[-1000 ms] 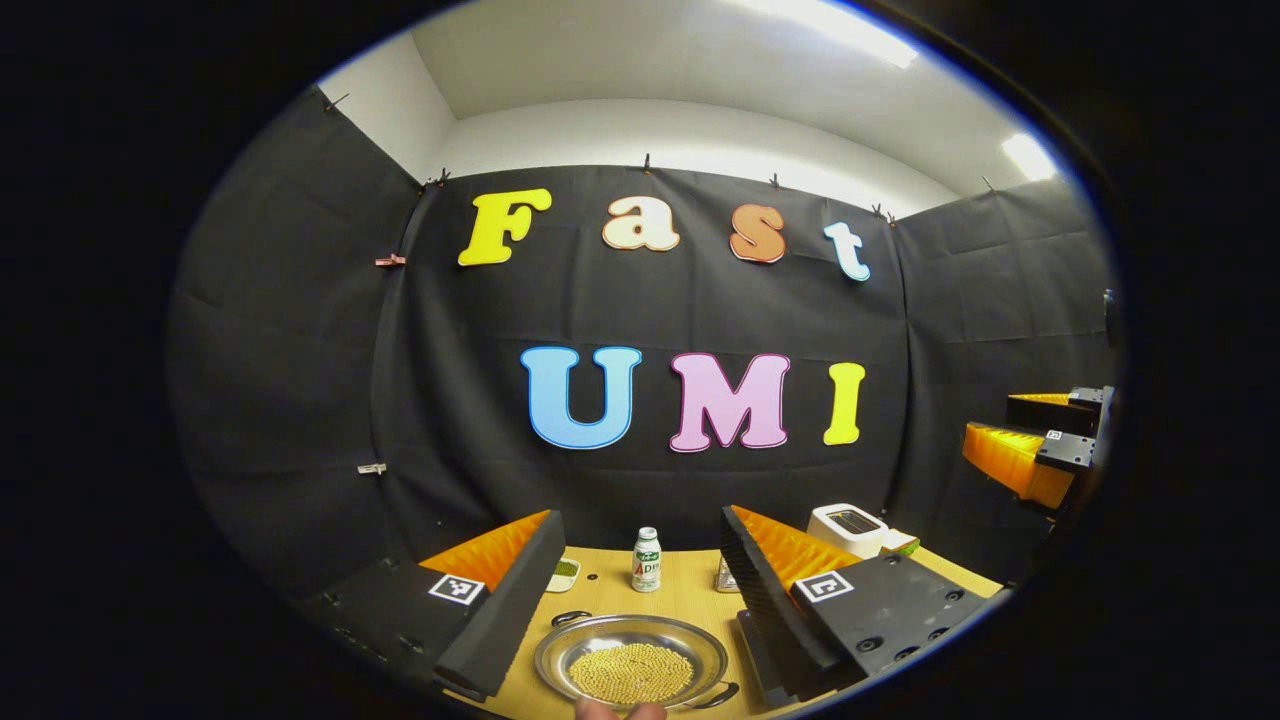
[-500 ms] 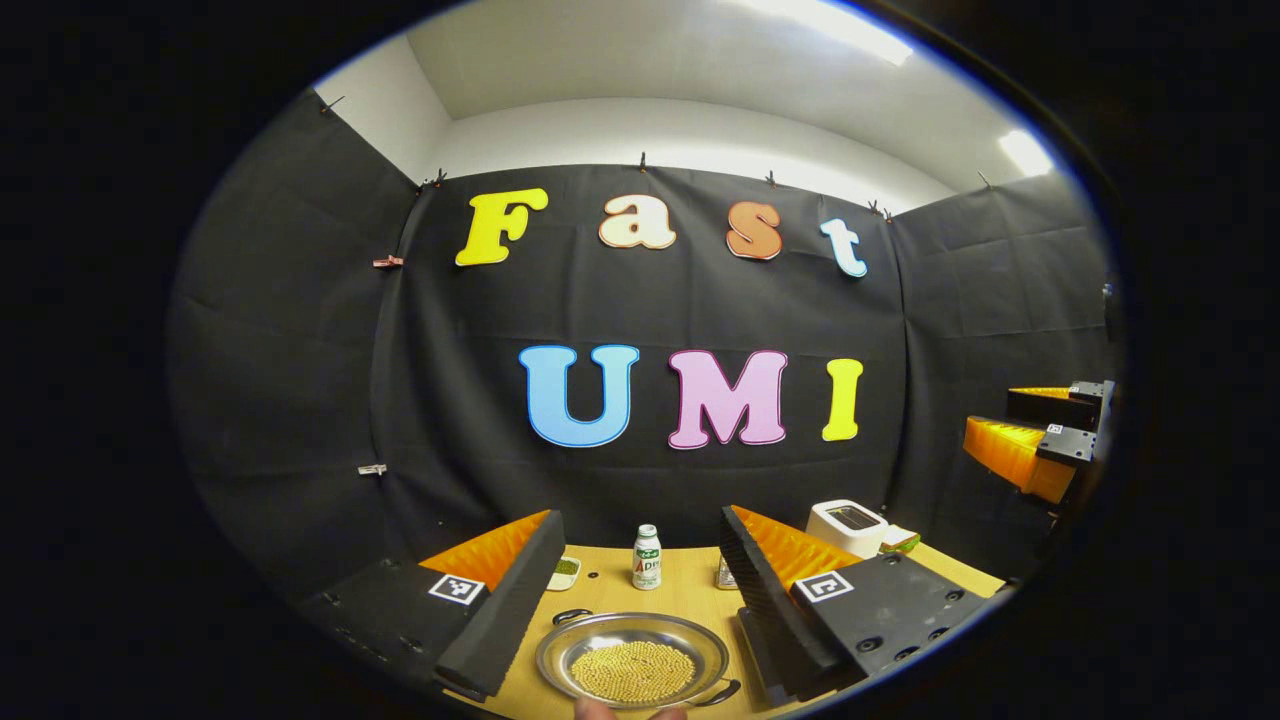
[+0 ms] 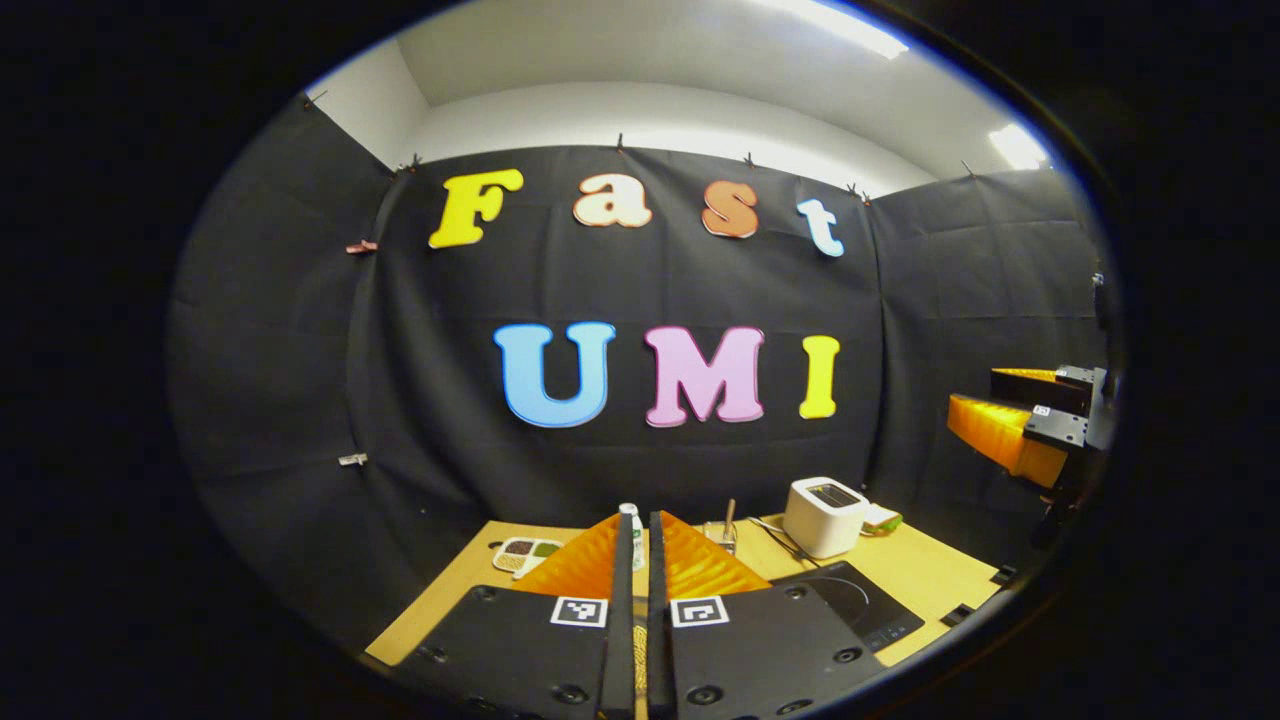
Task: First push the handle of the pot to place it horizontally, then grasp the pot with both hands and set it on the induction cooktop.
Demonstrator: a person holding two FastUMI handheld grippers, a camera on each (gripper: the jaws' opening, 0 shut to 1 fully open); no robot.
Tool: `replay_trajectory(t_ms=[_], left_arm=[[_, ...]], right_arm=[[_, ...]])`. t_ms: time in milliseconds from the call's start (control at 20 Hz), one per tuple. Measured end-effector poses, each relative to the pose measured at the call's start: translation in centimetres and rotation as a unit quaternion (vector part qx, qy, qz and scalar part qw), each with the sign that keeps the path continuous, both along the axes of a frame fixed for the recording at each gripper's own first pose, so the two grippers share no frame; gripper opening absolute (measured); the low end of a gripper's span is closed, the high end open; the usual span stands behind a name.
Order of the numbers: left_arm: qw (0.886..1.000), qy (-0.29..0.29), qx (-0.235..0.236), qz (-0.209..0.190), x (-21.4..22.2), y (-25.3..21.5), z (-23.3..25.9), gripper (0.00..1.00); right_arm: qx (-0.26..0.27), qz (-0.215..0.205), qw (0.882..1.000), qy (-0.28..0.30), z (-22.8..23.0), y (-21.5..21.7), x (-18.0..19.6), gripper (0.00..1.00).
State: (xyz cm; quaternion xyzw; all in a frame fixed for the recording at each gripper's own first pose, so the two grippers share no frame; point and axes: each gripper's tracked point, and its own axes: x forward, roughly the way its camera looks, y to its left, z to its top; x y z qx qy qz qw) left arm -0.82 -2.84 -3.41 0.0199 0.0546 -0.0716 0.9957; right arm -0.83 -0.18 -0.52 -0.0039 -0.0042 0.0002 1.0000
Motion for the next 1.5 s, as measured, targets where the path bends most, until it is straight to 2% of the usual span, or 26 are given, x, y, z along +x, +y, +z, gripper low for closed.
replay_trajectory(t_ms=[50, 200, 300, 350, 450, 600, 750, 850, 950, 1200, 1350, 1500], left_arm=[[1.000, 0.023, -0.005, -0.020, -0.2, -0.8, -1.2, 0.06], [0.996, 0.085, -0.003, -0.021, 0.4, 0.1, -5.4, 0.05], [0.988, 0.153, 0.009, -0.034, -0.3, 0.1, -9.7, 0.05], [0.980, 0.195, 0.017, -0.045, -0.6, -0.2, -12.2, 0.05], [0.954, 0.289, 0.025, -0.073, -2.2, -0.8, -17.4, 0.05], [0.904, 0.412, -0.001, -0.116, -4.1, -2.8, -23.6, 0.05], [0.856, 0.501, 0.017, -0.122, -6.5, -2.1, -28.9, 0.05], [0.836, 0.534, 0.040, -0.117, -7.1, -2.0, -30.8, 0.06], [0.826, 0.550, 0.050, -0.115, -6.7, -1.8, -32.2, 0.05], [0.808, 0.575, 0.080, -0.106, -4.7, -2.2, -34.6, 0.05], [0.804, 0.581, 0.090, -0.092, -3.5, -2.4, -35.6, 0.05], [0.807, 0.578, 0.088, -0.087, -2.4, -3.3, -35.8, 0.06]], right_arm=[[0.000, -0.002, 1.000, 0.000, 0.0, -0.1, 0.0, 0.97], [-0.007, -0.005, 1.000, 0.002, -0.3, -0.5, -0.2, 0.97], [-0.010, -0.009, 1.000, 0.005, -0.6, -0.7, -0.3, 0.97], [-0.011, -0.010, 1.000, 0.007, -0.7, -0.9, -0.4, 0.97], [-0.011, -0.014, 1.000, 0.009, -0.9, -1.2, -0.4, 0.97], [-0.014, -0.019, 1.000, 0.015, -1.4, -1.8, -0.6, 0.97], [-0.022, -0.027, 0.999, 0.017, -1.6, -2.8, -1.0, 0.97], [-0.027, -0.035, 0.999, 0.021, -2.0, -3.6, -1.3, 0.97], [-0.037, -0.042, 0.998, 0.025, -2.5, -4.6, -1.5, 0.97], [-0.044, -0.055, 0.996, 0.045, -4.1, -7.0, -1.8, 0.98], [-0.042, -0.070, 0.995, 0.052, -4.7, -8.8, -1.7, 0.98], [-0.039, -0.080, 0.994, 0.058, -5.3, -10.3, -1.6, 0.98]])
